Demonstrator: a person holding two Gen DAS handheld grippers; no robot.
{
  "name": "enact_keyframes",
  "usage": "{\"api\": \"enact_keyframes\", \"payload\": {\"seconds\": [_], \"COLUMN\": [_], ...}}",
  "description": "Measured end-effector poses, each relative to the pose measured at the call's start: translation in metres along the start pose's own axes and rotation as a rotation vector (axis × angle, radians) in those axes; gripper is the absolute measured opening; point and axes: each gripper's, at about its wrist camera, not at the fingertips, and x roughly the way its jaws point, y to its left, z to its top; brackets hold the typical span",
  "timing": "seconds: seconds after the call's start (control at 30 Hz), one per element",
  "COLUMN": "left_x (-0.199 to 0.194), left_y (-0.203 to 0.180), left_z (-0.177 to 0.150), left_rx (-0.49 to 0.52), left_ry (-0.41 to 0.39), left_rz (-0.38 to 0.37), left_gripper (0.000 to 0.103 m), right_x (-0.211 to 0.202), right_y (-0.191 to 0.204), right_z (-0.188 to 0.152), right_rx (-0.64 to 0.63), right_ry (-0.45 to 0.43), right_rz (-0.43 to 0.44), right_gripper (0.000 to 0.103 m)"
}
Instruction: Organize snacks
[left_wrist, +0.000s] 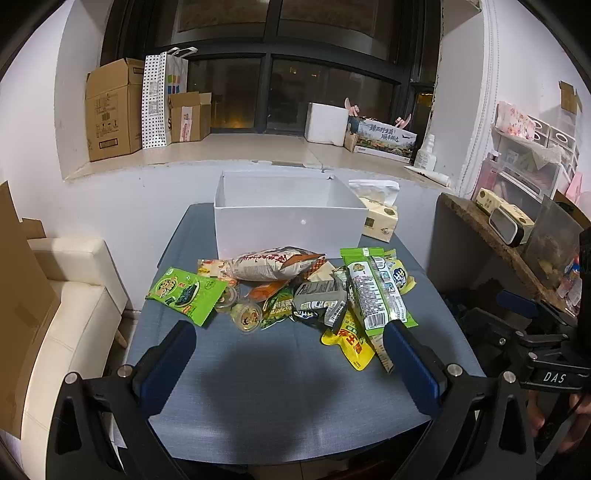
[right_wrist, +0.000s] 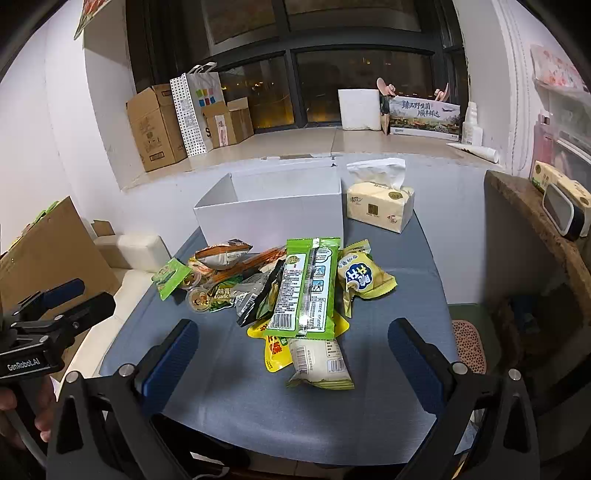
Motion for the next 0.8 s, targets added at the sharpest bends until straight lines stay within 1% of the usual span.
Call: {"api": "enact_keyframes", "payload": {"seconds": [0.4,0.8], "left_x": [0.0039,0.0038], "left_y": [0.0004,0.0010], "left_z": [-0.0025,-0.0016], "left_rx": [-0.009,-0.008], "left_ry": [0.018,0.017], "left_rz": [-0.004,-0.005], "left_gripper": [0.103,0.103], "right_x": [-0.0004,0.0009], "right_y": [0.0047,0.0082], "right_z": [0.0009,-0.0014], "right_rx": [-0.018,-0.038], "right_ry": [0.000,0.001], "right_rz": [-0.002,-0.011], "right_gripper": [0.103,0.103]}}
